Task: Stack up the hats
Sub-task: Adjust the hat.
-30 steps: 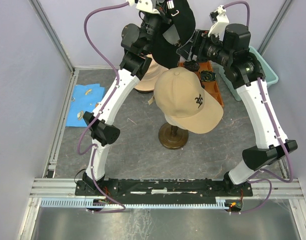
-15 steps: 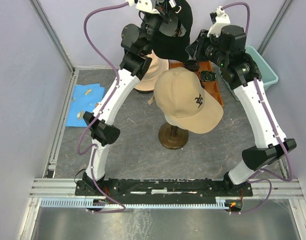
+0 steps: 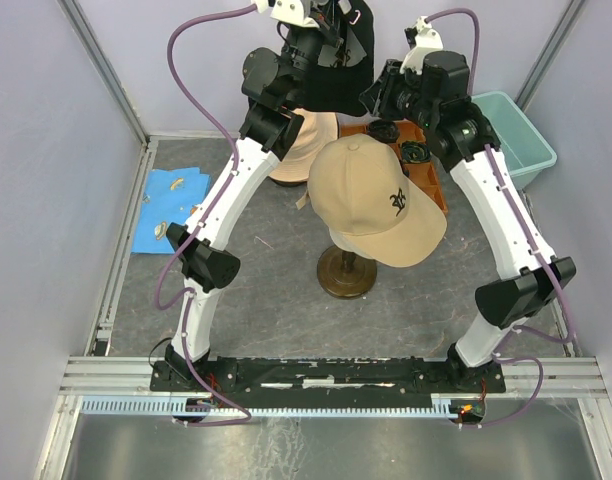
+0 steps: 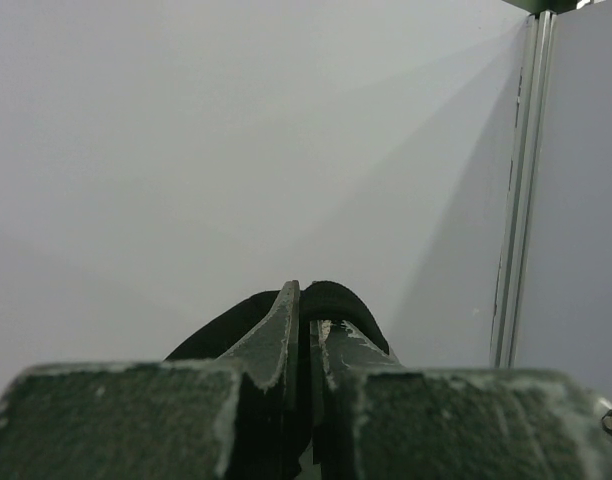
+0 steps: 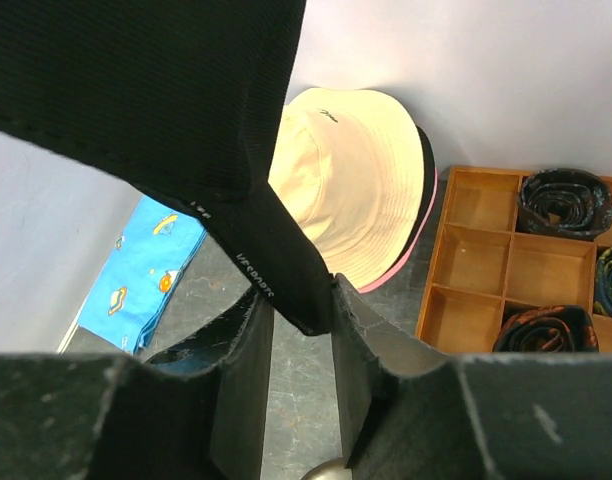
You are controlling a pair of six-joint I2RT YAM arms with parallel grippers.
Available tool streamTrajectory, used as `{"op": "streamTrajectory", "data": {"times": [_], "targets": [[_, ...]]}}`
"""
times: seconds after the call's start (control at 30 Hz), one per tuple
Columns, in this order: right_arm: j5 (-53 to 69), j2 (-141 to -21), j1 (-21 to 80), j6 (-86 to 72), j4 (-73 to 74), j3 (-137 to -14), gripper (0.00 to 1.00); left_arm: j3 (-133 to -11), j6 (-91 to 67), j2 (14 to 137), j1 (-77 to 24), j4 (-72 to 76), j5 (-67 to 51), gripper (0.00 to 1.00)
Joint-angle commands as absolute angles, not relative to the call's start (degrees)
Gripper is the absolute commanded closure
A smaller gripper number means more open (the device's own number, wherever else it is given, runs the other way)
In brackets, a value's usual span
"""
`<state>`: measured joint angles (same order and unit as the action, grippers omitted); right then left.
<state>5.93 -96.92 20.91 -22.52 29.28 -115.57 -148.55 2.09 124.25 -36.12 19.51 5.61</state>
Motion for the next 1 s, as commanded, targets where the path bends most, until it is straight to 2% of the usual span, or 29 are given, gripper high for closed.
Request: {"op": "streamTrajectory", "data": {"times": [0.0, 0.07, 0.1, 0.17, 0.2, 0.4, 0.73, 0.97], "targets": [[6.7, -98.2, 21.0, -23.8, 24.1, -116.6, 0.63, -151.2, -1.0, 122.7, -36.5, 24.1, 4.8, 0.97], [7.4, -98.6, 21.0, -24.3, 23.3, -116.8, 0.66, -151.2, -0.7, 122.6, -36.5, 23.8, 4.9, 0.97], [7.6, -98.7, 21.0, -24.5, 22.5, -116.7, 0.71, -151.2, -0.6, 122.5, -36.6, 23.6, 4.9, 0.97], [7.8, -98.8, 21.0, -24.9, 22.1, -116.6, 0.93, -150.9, -0.1, 122.3, -36.5, 23.1, 4.9, 0.97], [7.6, -98.7, 21.1, -24.7, 22.4, -116.8, 1.00, -150.7, 0.4, 122.2, -36.5, 22.9, 5.0, 0.97], [-0.9, -94.3, 19.4, -17.0, 28.1, -118.8, 1.00, -144.5, 1.7, 117.5, -35.5, 19.6, 5.0, 0.97], [-15.5, -82.3, 18.2, -4.9, 33.7, -117.6, 1.00, -117.8, -7.7, 103.0, -32.6, 26.0, 1.6, 0.97], [-26.1, -75.8, 26.3, 2.3, 39.0, -114.6, 1.00, -100.8, -11.2, 91.2, -31.2, 29.7, 2.0, 0.97]]}}
